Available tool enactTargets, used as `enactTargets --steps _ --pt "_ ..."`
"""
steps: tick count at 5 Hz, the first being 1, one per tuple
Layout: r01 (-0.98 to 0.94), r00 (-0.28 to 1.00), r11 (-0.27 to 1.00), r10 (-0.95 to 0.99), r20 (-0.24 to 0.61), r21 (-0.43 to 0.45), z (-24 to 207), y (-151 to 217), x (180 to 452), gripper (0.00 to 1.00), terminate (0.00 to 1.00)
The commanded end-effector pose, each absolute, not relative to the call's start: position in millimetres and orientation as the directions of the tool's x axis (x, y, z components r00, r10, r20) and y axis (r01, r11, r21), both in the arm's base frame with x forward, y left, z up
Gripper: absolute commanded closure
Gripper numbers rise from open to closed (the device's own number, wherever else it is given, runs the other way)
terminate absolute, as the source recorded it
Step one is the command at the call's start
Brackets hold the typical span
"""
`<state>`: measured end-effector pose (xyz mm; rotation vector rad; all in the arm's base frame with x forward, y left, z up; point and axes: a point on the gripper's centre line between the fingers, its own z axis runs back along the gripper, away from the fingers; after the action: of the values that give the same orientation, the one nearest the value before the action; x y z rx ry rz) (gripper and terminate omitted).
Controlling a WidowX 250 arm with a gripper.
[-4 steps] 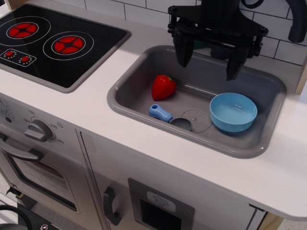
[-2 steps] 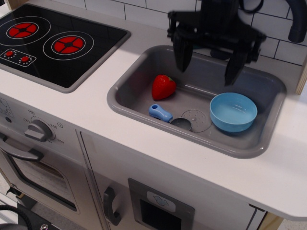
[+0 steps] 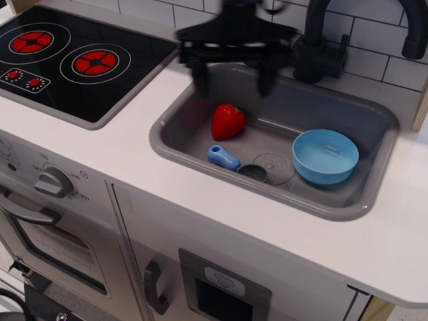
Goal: Put spoon in bowl sink
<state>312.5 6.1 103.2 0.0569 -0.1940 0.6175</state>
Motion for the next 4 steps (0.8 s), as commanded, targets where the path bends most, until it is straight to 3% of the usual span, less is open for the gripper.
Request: enactTargets --steps 1,3,4 --pt "-0.832 0.524 0.549 0.825 0.209 -0.078 66.5 37.3 318.0 0.0 0.0" --pt "-0.922 0.342 0.369 0.919 0.196 -0.12 43.9 34.3 322.9 0.0 0.0" --pt "-0.967 0.24 0.25 0.955 0.177 -0.042 27.6 34.7 325.4 0.0 0.0"
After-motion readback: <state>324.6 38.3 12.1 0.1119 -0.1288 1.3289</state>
